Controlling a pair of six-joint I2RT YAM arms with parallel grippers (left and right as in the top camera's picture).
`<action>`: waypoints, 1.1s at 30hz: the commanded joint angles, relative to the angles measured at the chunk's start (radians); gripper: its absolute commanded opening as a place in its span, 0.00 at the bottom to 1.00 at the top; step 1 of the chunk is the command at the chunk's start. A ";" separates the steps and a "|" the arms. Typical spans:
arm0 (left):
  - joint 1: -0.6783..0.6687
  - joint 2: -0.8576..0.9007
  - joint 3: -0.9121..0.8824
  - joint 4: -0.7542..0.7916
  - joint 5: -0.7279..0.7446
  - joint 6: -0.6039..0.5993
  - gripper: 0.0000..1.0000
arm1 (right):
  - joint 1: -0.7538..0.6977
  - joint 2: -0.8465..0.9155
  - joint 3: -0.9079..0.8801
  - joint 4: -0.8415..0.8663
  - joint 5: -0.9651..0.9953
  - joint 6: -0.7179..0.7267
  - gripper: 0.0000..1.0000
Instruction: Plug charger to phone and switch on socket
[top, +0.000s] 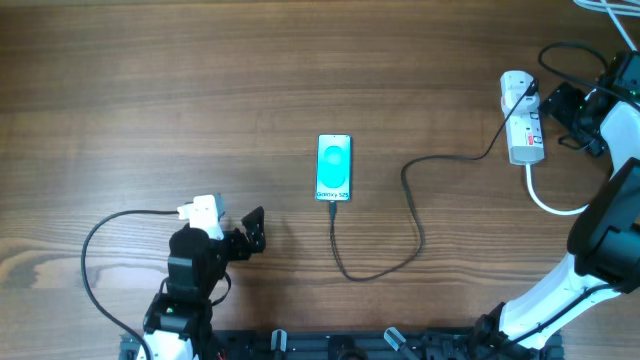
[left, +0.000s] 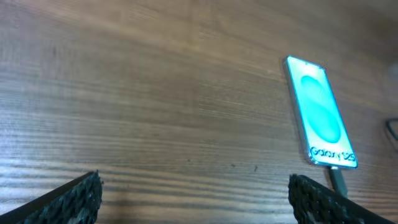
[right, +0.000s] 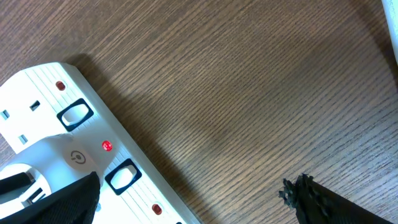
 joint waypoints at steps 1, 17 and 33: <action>0.011 -0.072 -0.006 0.001 -0.022 -0.002 1.00 | -0.001 -0.019 -0.001 0.002 0.013 -0.019 1.00; 0.122 -0.557 -0.006 -0.181 -0.066 0.212 1.00 | -0.001 -0.019 -0.001 0.002 0.013 -0.019 1.00; 0.126 -0.666 -0.006 -0.180 -0.083 0.402 1.00 | -0.001 -0.019 -0.001 0.002 0.013 -0.019 1.00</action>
